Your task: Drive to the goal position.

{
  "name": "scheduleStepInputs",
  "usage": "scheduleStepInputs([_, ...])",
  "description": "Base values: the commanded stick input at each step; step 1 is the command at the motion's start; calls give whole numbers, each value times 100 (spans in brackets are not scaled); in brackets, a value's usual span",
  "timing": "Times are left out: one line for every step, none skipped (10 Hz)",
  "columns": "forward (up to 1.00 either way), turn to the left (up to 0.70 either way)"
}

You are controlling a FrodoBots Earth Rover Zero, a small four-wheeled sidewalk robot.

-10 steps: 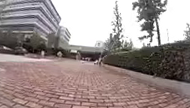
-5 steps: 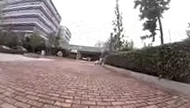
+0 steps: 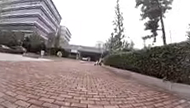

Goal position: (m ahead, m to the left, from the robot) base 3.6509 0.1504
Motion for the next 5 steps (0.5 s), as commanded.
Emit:
scheduleStepInputs([45,0])
scheduleStepInputs([45,0])
scheduleStepInputs([45,0])
scheduleStepInputs([45,0])
scheduleStepInputs([45,0])
